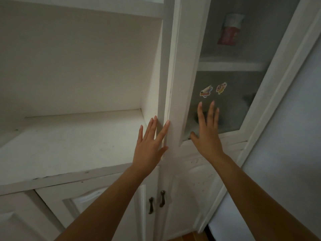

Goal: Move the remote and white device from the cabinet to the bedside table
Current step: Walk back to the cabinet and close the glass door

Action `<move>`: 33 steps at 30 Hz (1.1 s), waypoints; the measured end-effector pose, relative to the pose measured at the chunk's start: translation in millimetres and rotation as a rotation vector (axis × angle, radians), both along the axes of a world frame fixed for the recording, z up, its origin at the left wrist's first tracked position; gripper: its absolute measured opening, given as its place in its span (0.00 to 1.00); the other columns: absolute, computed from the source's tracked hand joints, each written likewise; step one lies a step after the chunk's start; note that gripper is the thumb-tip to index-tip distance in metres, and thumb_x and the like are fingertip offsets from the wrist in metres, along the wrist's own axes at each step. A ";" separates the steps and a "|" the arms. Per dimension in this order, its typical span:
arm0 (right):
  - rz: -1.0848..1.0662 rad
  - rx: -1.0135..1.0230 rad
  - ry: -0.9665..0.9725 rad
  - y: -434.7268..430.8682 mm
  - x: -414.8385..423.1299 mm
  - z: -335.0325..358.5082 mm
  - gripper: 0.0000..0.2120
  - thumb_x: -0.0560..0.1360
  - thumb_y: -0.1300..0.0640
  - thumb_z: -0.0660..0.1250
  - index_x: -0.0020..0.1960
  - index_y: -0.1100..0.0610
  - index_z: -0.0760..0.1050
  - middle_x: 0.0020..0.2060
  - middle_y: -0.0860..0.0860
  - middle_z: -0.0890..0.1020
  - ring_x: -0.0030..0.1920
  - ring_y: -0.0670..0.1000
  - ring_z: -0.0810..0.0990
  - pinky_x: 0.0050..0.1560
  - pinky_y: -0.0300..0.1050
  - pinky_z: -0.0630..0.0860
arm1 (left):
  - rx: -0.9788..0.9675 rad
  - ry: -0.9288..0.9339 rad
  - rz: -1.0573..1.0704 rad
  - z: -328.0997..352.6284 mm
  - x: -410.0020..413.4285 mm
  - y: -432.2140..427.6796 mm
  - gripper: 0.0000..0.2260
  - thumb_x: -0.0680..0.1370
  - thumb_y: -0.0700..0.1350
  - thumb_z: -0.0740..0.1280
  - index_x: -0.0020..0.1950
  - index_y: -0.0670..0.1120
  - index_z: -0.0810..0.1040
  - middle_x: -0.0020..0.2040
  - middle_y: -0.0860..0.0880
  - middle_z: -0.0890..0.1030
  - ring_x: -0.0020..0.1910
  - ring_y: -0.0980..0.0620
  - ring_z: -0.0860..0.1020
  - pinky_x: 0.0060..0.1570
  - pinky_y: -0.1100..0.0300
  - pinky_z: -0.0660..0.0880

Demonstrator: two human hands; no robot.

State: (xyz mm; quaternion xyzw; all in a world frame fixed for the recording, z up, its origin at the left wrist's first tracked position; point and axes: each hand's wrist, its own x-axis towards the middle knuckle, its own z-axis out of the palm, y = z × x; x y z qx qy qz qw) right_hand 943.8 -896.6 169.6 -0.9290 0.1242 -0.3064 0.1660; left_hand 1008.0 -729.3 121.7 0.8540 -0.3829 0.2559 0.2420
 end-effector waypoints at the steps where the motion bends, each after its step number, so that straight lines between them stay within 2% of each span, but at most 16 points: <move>1: -0.002 -0.001 0.005 -0.2 0.3 0.3 0.44 0.73 0.59 0.65 0.67 0.42 0.31 0.74 0.56 0.35 0.73 0.60 0.33 0.70 0.53 0.50 | -0.001 0.001 0.011 -0.2 0.3 -0.5 0.40 0.70 0.47 0.71 0.72 0.54 0.46 0.73 0.38 0.58 0.71 0.43 0.48 0.67 0.43 0.45; 5: 0.005 0.000 0.014 -0.4 1.5 0.1 0.45 0.73 0.60 0.65 0.67 0.42 0.31 0.74 0.56 0.34 0.73 0.60 0.33 0.72 0.56 0.50 | -0.002 -0.002 0.030 -1.4 0.2 -0.2 0.41 0.70 0.48 0.72 0.72 0.54 0.47 0.73 0.39 0.60 0.71 0.44 0.50 0.67 0.43 0.46; 12: 0.022 0.027 0.068 2.5 5.9 9.3 0.43 0.74 0.61 0.64 0.72 0.47 0.34 0.73 0.56 0.32 0.72 0.61 0.31 0.69 0.55 0.59 | -0.057 0.030 0.070 1.4 6.0 -6.0 0.41 0.70 0.45 0.72 0.72 0.53 0.46 0.72 0.39 0.62 0.71 0.45 0.52 0.67 0.44 0.46; 21: 0.006 0.018 0.103 2.1 6.9 11.4 0.44 0.73 0.62 0.65 0.72 0.47 0.34 0.73 0.56 0.32 0.72 0.61 0.31 0.69 0.56 0.59 | -0.045 0.029 0.104 1.7 6.4 -8.5 0.39 0.73 0.48 0.68 0.72 0.55 0.43 0.74 0.42 0.57 0.73 0.44 0.52 0.69 0.45 0.45; 27: 0.008 0.054 0.129 4.3 -2.0 19.3 0.43 0.73 0.63 0.64 0.72 0.45 0.35 0.74 0.54 0.33 0.73 0.61 0.34 0.68 0.55 0.62 | 0.058 0.071 0.185 6.2 -2.9 -9.1 0.36 0.78 0.50 0.61 0.66 0.59 0.31 0.77 0.46 0.45 0.75 0.47 0.42 0.71 0.47 0.38; 31: 0.025 0.092 0.144 6.8 -8.5 22.8 0.40 0.75 0.62 0.62 0.73 0.45 0.39 0.75 0.53 0.37 0.75 0.60 0.42 0.70 0.56 0.58 | 0.103 0.086 0.189 12.6 -12.7 -5.9 0.39 0.78 0.45 0.61 0.65 0.59 0.28 0.77 0.45 0.46 0.75 0.47 0.43 0.71 0.46 0.41; 33: 0.035 0.089 0.149 8.7 -13.7 22.0 0.37 0.75 0.60 0.62 0.73 0.45 0.40 0.75 0.53 0.41 0.75 0.60 0.45 0.71 0.56 0.56 | 0.111 0.127 0.147 18.3 -17.4 -0.4 0.38 0.77 0.47 0.62 0.67 0.58 0.30 0.77 0.45 0.48 0.75 0.47 0.46 0.72 0.45 0.43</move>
